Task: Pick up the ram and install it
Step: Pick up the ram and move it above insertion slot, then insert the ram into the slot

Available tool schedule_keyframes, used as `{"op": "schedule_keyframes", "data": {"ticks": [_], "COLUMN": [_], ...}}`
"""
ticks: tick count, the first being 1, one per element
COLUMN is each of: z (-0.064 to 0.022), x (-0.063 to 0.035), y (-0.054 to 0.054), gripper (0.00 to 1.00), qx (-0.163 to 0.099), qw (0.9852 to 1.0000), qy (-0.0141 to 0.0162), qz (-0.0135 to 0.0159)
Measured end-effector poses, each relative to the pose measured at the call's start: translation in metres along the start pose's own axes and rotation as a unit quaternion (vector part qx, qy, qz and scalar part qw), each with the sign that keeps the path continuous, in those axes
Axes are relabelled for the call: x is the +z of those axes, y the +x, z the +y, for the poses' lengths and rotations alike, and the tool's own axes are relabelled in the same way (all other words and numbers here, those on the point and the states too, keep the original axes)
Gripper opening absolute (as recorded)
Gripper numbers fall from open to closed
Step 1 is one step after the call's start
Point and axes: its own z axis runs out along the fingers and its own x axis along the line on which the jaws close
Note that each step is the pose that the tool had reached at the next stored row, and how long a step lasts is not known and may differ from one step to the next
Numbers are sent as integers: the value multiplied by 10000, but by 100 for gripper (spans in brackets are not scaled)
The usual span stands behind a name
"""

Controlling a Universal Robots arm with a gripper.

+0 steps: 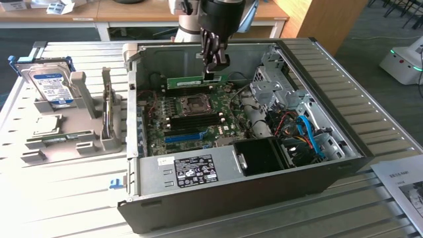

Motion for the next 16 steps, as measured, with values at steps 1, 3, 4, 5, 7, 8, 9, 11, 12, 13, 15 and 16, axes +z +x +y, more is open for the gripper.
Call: {"op": "schedule_keyframes", "data": {"ticks": [1,3,4,5,7,8,9,11,12,13,15,16], "z": [-1,-2,-2,-2,-2,-2,-2,-3,-3,-4,-5,-6], "x": [0,0,0,0,0,0,3,16,24,33,54,67], "y": [0,0,0,0,0,0,0,0,1,2,2,3], "gripper": [12,12,12,12,12,12,12,12,12,12,12,12], "qx": [1,0,0,0,0,0,0,0,0,0,0,0], "qw": [10000,10000,10000,10000,10000,10000,10000,10000,10000,10000,10000,10000], "qy": [0,0,0,0,0,0,0,0,0,0,0,0], "qz": [0,0,0,0,0,0,-1,0,0,0,0,0]}}
